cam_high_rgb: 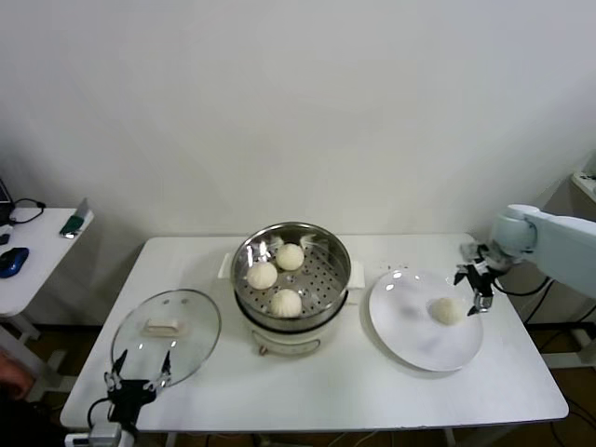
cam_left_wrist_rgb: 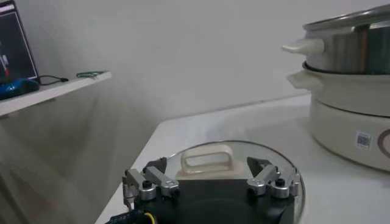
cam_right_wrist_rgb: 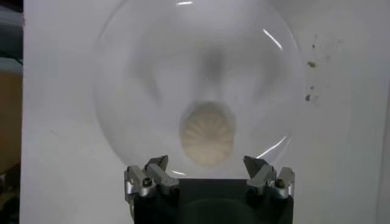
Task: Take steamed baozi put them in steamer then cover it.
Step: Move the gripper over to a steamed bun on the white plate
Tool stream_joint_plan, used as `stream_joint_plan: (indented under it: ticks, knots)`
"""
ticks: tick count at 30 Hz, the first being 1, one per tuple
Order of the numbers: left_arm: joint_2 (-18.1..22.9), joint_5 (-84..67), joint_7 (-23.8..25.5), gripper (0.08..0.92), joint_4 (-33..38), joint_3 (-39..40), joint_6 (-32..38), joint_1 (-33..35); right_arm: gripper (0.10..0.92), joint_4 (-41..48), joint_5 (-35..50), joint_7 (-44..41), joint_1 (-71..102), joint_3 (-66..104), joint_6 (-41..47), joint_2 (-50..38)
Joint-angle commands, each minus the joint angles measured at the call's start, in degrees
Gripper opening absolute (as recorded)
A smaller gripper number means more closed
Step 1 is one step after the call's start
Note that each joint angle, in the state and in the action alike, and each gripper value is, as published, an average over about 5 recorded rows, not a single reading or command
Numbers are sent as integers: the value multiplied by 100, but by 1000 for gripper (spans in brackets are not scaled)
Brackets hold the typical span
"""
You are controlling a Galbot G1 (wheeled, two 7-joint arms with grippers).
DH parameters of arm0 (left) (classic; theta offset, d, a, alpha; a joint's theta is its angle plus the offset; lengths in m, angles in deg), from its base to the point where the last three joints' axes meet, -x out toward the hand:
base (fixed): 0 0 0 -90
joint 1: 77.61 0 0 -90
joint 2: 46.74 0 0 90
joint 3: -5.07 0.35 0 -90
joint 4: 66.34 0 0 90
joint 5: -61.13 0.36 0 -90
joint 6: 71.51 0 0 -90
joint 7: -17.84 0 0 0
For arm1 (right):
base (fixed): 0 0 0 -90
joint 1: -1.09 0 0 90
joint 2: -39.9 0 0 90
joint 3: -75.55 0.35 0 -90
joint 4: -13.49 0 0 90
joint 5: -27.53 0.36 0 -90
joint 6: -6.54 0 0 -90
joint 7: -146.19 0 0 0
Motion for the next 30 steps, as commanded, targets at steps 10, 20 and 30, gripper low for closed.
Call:
stream_joint_plan:
  ticks: [10,20,30]
  knots:
    - [-18,11,0,823,-58,-38,11,9,823,850,-332,110,1171,896,94,547]
    - [-20,5,-1,823,-83,-29,18,-12,746,933,-399,17,1108,874,26,540]
    - [-35,9,-1,823,-90,-41,35,-15,640,1004,-365,8,1073,933,-36,604]
